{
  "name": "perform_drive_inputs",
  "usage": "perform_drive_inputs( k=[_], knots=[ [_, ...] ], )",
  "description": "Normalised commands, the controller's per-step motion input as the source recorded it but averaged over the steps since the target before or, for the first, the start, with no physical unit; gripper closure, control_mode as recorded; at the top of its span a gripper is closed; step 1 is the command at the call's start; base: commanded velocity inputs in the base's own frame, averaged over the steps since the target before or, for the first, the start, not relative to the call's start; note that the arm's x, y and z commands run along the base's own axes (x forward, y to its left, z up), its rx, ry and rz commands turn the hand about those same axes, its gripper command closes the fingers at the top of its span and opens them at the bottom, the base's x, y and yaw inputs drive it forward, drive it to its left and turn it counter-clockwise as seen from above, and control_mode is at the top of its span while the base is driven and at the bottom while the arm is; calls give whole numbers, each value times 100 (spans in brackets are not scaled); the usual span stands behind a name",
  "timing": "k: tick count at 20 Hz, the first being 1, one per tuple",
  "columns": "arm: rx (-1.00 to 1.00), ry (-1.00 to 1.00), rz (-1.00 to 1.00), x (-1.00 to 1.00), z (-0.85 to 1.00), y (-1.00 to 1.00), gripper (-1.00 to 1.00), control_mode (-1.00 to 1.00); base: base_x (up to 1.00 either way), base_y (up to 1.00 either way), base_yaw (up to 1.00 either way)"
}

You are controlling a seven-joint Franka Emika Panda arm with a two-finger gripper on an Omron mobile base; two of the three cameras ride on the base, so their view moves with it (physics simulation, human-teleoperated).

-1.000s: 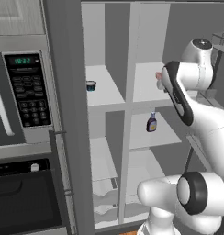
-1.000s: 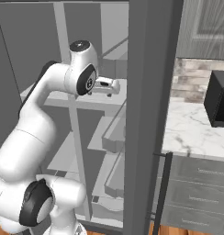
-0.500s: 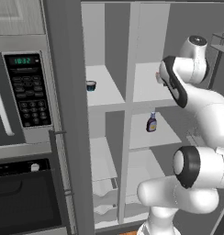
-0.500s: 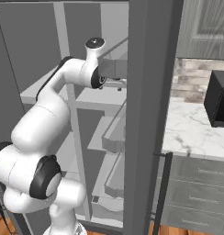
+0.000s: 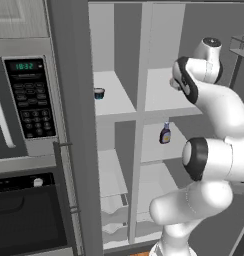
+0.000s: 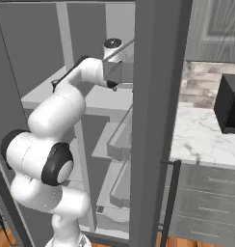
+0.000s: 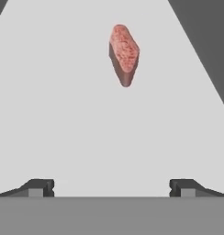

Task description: There's a steak in the fridge that needs to be moved to the freezer for freezing. Pick up the steak from the fridge, place it on any shelf in the freezer, and close the fridge and freezer doors when done.

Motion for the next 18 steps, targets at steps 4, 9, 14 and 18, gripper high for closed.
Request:
perform_drive_inputs(
  k=[4, 9, 14, 18],
  knots=[
    [0, 0, 0, 44, -39, 0, -100, -100, 0, 0, 0],
    [0, 0, 0, 48, -24, -6, -100, -100, 0, 0, 0],
    [0, 5, 0, 45, -9, -15, -100, -100, 0, 0, 0],
    [0, 7, 0, 45, -5, -15, -100, -100, 0, 0, 0]
  ],
)
